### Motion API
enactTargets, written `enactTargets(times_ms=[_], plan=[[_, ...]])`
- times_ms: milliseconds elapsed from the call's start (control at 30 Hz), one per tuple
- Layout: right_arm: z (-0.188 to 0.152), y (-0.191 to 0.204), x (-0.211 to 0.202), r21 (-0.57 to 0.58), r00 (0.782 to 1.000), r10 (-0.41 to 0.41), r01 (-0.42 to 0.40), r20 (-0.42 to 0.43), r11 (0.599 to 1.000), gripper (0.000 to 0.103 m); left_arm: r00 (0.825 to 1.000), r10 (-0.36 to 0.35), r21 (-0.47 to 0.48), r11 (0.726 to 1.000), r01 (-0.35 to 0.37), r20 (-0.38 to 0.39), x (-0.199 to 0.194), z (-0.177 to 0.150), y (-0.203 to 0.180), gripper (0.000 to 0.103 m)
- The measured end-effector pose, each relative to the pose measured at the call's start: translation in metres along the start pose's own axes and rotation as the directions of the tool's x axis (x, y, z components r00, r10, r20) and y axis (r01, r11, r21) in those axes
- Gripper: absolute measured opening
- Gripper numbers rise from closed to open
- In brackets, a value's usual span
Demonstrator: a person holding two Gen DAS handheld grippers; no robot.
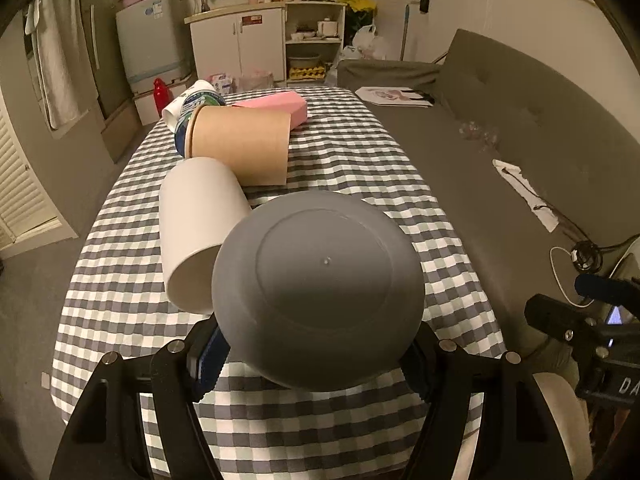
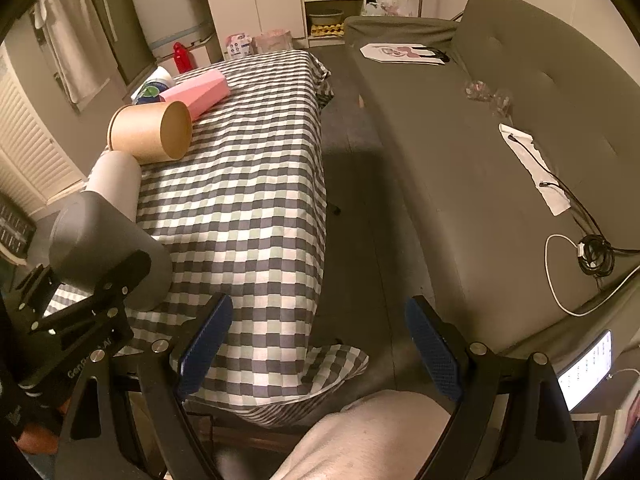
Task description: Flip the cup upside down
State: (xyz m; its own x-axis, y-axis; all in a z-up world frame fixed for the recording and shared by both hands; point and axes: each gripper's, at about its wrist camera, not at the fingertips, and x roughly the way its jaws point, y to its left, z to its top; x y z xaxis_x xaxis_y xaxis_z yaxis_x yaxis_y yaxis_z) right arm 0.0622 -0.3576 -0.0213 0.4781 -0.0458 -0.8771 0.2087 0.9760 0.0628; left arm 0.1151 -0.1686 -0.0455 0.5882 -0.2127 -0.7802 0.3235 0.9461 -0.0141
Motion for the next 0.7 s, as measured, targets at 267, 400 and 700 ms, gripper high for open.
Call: enactTargets(times_ms=[267,400,700], plan=[[0.008,0.016,-0.016,-0.033,0.999,-0.019,0.02,0.033,0.999,0.088,1.0,0.005,0.037,0.999,-0.006,0.02,-0.021,-0.002,0.002,0.086],[0.005,0.027,-0.032,-0.05,0.997,-0.017,0.021,0.07,0.999,0.088,0.998,0.011,0.033,0.999,-0.013,0.058,-0.042,-0.003,0.008,0.086],[-0.01,0.044,-0.081,-0.05,0.976,0.002,0.009,0.22,0.999,0.088,0.982,-0.008,-0.026,1.0,0.013,0.19,-0.103,-0.007,0.032,0.086]])
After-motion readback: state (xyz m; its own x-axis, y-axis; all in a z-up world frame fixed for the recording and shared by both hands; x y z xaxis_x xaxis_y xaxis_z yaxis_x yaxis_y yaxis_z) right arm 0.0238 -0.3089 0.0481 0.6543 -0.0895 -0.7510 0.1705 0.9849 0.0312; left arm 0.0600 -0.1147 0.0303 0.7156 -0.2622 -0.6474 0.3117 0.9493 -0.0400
